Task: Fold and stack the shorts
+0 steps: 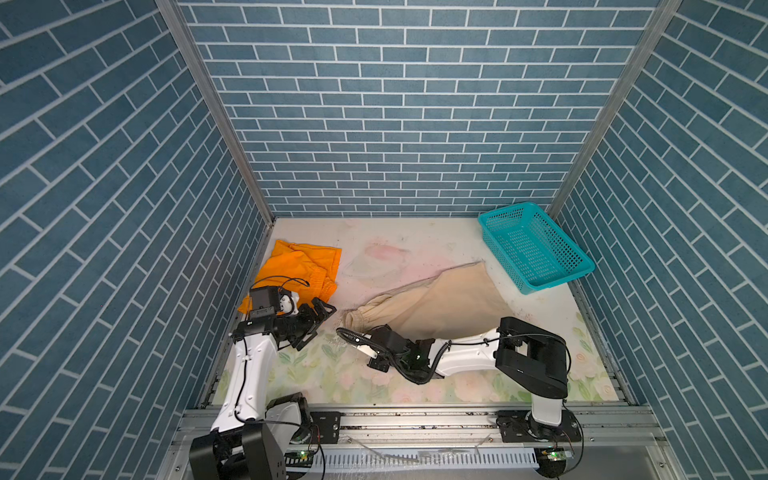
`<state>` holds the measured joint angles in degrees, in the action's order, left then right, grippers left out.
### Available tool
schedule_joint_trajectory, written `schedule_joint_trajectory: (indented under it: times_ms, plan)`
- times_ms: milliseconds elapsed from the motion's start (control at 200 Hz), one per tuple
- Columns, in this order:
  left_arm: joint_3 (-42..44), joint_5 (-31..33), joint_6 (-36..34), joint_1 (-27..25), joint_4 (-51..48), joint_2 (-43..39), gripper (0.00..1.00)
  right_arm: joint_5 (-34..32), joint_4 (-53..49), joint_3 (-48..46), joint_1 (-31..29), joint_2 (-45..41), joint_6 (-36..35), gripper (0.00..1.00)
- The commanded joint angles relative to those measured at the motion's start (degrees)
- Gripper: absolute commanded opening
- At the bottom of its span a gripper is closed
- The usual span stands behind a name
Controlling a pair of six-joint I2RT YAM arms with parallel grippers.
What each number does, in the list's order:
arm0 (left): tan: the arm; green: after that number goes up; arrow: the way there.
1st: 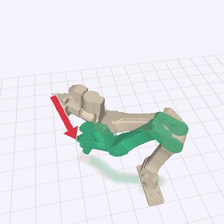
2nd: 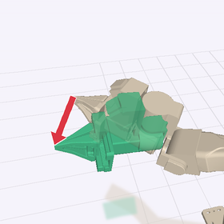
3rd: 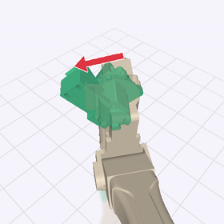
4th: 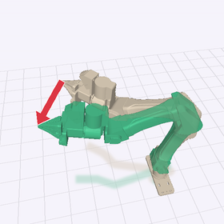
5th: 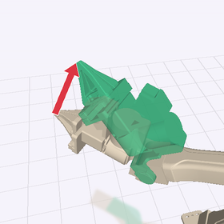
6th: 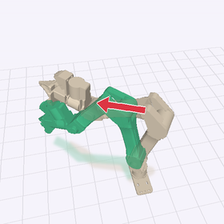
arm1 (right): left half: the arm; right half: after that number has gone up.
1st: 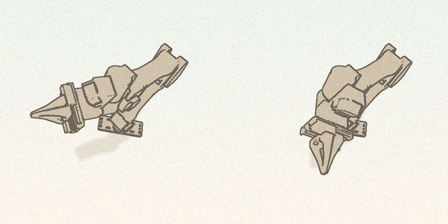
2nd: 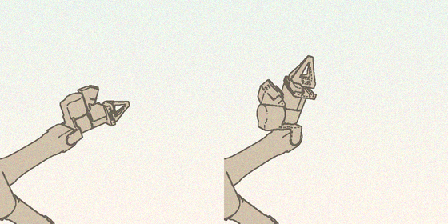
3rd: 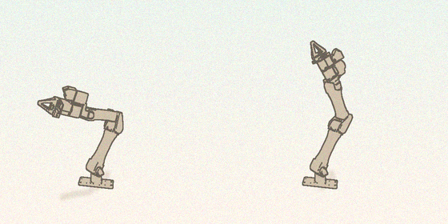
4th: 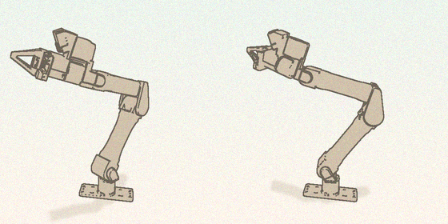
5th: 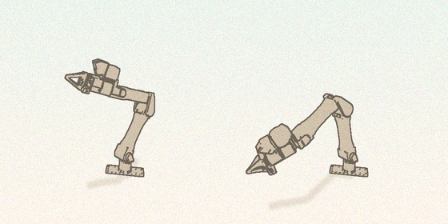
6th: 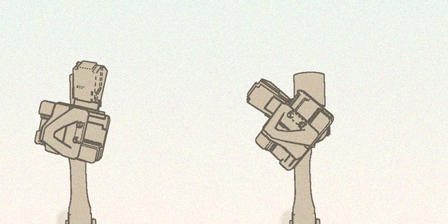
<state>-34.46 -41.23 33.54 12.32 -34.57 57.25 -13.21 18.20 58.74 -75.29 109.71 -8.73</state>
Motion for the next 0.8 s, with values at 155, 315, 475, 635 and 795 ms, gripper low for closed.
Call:
schedule_joint_trajectory:
  times_ms: [155,315,475,635,795]
  plan:
    - [9.16,-4.54,11.82,-3.7,20.28,2.55,1.0,1.62,4.98,-0.86,0.33,-1.61,2.05,0.0]
    - [12.19,-6.04,16.18,-5.55,30.02,4.58,1.0,1.18,6.51,-0.91,0.46,-1.0,2.13,0.0]
    - [11.89,-5.41,14.9,-7.92,30.92,7.36,1.0,0.83,8.18,-0.67,0.51,-0.47,3.12,0.0]
    - [11.88,-2.39,14.83,-11.88,33.01,9.39,1.0,1.41,9.7,-0.41,0.58,-0.12,3.99,0.0]
    - [10.66,0.31,13.16,-14.99,34.49,12.5,0.93,1.43,10.76,-0.39,0.58,-0.07,4.16,0.0]
